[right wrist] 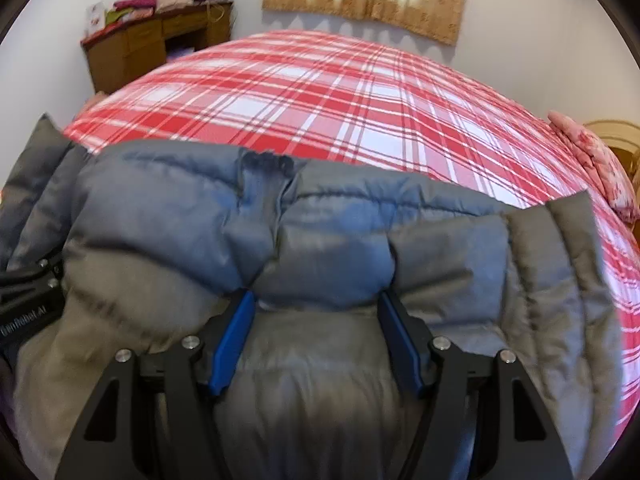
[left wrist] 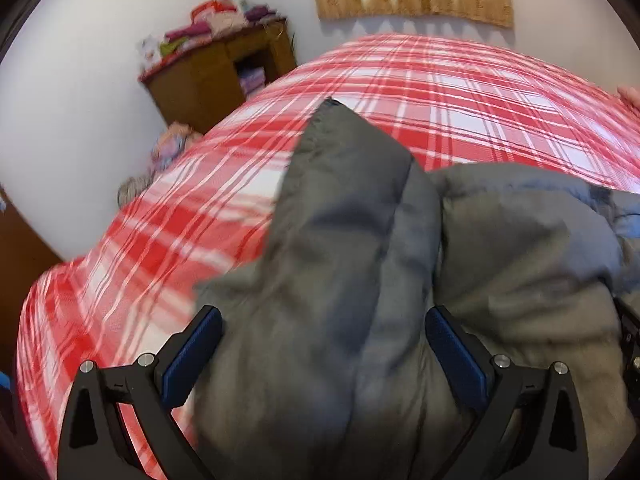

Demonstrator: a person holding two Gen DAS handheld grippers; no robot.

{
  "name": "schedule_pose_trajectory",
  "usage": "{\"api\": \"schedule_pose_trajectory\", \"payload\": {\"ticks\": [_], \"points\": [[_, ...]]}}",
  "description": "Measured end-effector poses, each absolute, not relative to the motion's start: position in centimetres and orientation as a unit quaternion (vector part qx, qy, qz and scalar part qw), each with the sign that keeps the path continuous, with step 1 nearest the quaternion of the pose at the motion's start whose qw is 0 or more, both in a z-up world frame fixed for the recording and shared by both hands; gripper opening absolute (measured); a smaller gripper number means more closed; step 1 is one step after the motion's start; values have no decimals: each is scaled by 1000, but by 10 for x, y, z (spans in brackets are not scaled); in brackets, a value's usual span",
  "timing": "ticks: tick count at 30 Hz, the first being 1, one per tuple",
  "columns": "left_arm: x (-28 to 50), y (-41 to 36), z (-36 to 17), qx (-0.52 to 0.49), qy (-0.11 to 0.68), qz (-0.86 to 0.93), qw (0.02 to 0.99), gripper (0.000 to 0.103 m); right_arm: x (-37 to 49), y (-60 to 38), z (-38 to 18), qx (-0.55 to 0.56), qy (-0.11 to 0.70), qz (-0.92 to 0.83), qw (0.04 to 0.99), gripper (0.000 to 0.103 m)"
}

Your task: Fold large clothes

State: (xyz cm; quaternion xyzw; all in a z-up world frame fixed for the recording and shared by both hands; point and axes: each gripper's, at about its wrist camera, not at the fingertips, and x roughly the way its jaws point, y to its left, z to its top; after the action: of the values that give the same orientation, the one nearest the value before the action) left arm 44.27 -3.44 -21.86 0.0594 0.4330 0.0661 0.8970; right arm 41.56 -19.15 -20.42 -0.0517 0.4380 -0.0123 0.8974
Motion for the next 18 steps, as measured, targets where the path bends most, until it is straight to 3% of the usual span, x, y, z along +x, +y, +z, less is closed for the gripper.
{"api": "schedule_pose_trajectory", "payload": {"ticks": [4, 8, 18], "points": [[396, -23, -204, 35, 398, 42, 916, 102, 374, -191, -195, -81, 414, -11, 906, 78], [385, -29, -232, 51, 391, 52, 917, 102, 363, -188, -215, -93, 407, -25, 908, 81], [355, -4, -216, 20, 387, 71, 919, 102, 359, -199, -212, -78, 403, -17, 912, 82]]}}
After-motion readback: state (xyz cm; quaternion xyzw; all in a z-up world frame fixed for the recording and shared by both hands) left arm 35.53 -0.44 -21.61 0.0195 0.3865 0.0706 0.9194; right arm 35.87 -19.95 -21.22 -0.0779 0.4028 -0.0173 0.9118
